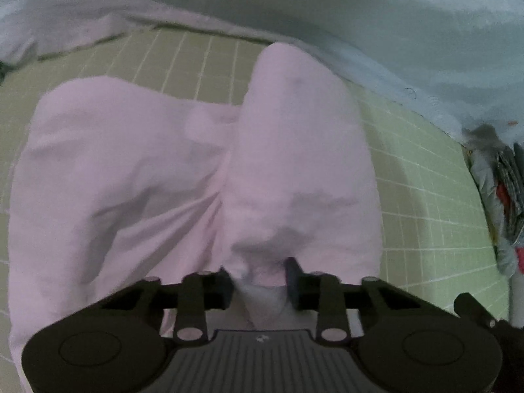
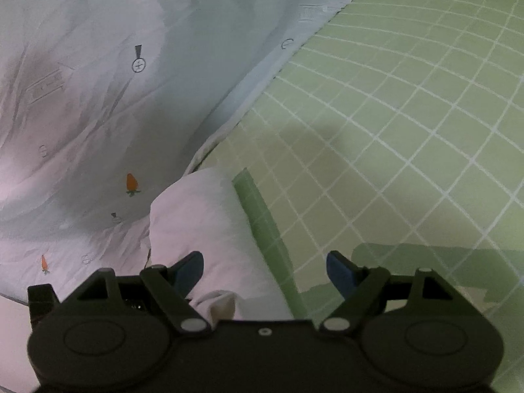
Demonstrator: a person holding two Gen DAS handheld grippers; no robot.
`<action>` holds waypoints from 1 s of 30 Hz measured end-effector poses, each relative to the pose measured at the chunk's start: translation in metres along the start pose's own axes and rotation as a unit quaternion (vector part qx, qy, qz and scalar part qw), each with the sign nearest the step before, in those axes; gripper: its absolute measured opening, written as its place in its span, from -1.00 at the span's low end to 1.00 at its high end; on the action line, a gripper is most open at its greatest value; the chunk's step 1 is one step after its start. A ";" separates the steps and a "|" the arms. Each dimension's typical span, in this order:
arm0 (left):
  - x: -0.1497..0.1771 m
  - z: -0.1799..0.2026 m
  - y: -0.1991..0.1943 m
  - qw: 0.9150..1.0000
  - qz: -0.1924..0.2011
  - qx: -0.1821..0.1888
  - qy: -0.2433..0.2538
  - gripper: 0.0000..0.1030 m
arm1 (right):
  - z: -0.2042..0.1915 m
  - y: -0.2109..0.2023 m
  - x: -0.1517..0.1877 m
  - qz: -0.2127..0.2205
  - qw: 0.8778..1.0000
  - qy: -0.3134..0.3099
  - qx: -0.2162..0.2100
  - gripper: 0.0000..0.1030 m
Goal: Fold clothes
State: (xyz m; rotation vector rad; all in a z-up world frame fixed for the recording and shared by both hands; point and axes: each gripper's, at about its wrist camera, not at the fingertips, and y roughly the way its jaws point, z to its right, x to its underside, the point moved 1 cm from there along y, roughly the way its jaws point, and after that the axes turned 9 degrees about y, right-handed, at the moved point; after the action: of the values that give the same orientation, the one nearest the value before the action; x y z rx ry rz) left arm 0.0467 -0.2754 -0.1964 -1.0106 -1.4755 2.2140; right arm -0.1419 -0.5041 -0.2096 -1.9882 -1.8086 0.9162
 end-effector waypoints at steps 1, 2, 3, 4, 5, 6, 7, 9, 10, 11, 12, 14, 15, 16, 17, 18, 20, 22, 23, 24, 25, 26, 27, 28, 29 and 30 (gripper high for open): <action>0.000 0.004 -0.005 1.000 0.008 -0.008 0.007 -0.84 | 0.002 -0.001 -0.001 -0.001 1.000 0.001 0.001 0.61; 0.000 0.008 -0.012 1.000 0.016 -0.009 0.013 -0.85 | 0.003 -0.002 -0.002 -0.001 1.000 0.002 0.002 0.61; 0.000 0.011 -0.021 0.999 0.028 -0.005 0.020 -0.86 | 0.005 -0.002 -0.002 -0.001 1.000 0.003 0.003 0.61; 0.000 0.016 -0.032 0.999 0.042 0.000 0.028 -0.86 | 0.007 -0.002 -0.003 -0.002 1.000 0.006 0.003 0.61; 0.001 0.020 -0.043 0.998 0.056 0.004 0.037 -0.87 | 0.008 -0.002 -0.004 -0.003 1.000 0.008 0.004 0.61; 0.001 0.024 -0.053 0.997 0.069 0.007 0.046 -0.87 | 0.009 -0.002 -0.003 -0.003 1.000 0.009 0.004 0.61; 0.002 0.029 -0.063 0.995 0.082 0.008 0.055 -0.87 | 0.008 -0.004 -0.002 -0.003 1.000 0.009 0.003 0.61; 0.006 0.036 -0.084 0.991 0.108 0.010 0.075 -0.88 | 0.005 -0.006 0.002 -0.003 1.000 0.005 0.001 0.61; 0.007 0.038 -0.094 0.989 0.120 0.011 0.081 -0.88 | 0.003 -0.006 0.005 -0.005 1.000 0.002 -0.001 0.61; 0.009 0.037 -0.105 0.988 0.131 0.015 0.084 -0.88 | 0.000 -0.007 0.008 -0.006 1.000 -0.002 -0.002 0.61; 0.010 0.036 -0.116 0.986 0.141 0.018 0.085 -0.88 | -0.002 -0.007 0.011 -0.007 1.000 -0.006 -0.003 0.61; 0.014 0.022 -0.136 0.985 0.156 0.022 0.069 -0.89 | -0.008 -0.008 0.018 -0.011 1.000 -0.014 -0.006 0.61; 0.017 0.011 -0.144 0.985 0.162 0.022 0.058 -0.89 | -0.011 -0.008 0.022 -0.015 1.000 -0.020 -0.007 0.61; 0.020 -0.003 -0.151 0.985 0.167 0.021 0.044 -0.89 | -0.015 -0.007 0.027 -0.019 0.999 -0.028 -0.007 0.61; 0.025 -0.018 -0.155 0.985 0.169 0.017 0.029 -0.88 | -0.019 -0.006 0.032 -0.022 0.999 -0.035 -0.005 0.61; 0.031 -0.035 -0.153 0.986 0.165 0.008 0.012 -0.88 | -0.023 -0.004 0.036 -0.025 0.999 -0.044 -0.002 0.61; 0.042 -0.070 -0.148 0.988 0.155 -0.008 -0.025 -0.79 | -0.031 -0.001 0.046 -0.033 0.997 -0.064 0.004 0.61; 0.056 -0.100 -0.129 0.990 0.123 -0.015 -0.062 -0.59 | -0.040 0.004 0.054 -0.043 0.996 -0.082 0.012 0.61; 0.064 -0.110 -0.119 0.992 0.103 -0.027 -0.070 -0.50 | -0.044 0.007 0.059 -0.049 0.995 -0.091 0.018 0.61; 0.071 -0.117 -0.110 0.993 0.085 -0.041 -0.073 -0.50 | -0.048 0.010 0.063 -0.056 0.993 -0.099 0.023 0.61; 0.077 -0.120 -0.104 0.994 0.072 -0.056 -0.067 -0.50 | -0.051 0.014 0.067 -0.063 0.992 -0.107 0.029 0.61; 0.083 -0.122 -0.100 0.994 0.062 -0.067 -0.061 -0.37 | -0.055 0.018 0.072 -0.071 0.990 -0.116 0.034 0.61; 0.088 -0.123 -0.098 0.995 0.059 -0.064 -0.056 -0.29 | -0.058 0.022 0.076 -0.079 0.988 -0.125 0.040 0.61; 0.092 -0.123 -0.097 0.995 0.060 -0.053 -0.056 -0.07 | -0.062 0.026 0.081 -0.087 0.986 -0.134 0.046 0.62; 0.095 -0.124 -0.096 0.996 0.061 -0.041 -0.056 0.20 | -0.065 0.031 0.086 -0.096 0.984 -0.142 0.051 0.62; 0.097 -0.125 -0.095 0.996 0.062 -0.027 -0.056 0.31 | -0.068 0.035 0.091 -0.105 0.981 -0.151 0.056 0.65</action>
State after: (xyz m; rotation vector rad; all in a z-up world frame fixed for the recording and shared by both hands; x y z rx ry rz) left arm 0.0515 -0.0918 -0.1778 -1.0373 -1.5666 2.3637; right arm -0.0716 -0.4091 -0.2030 -1.6225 -2.0252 1.2746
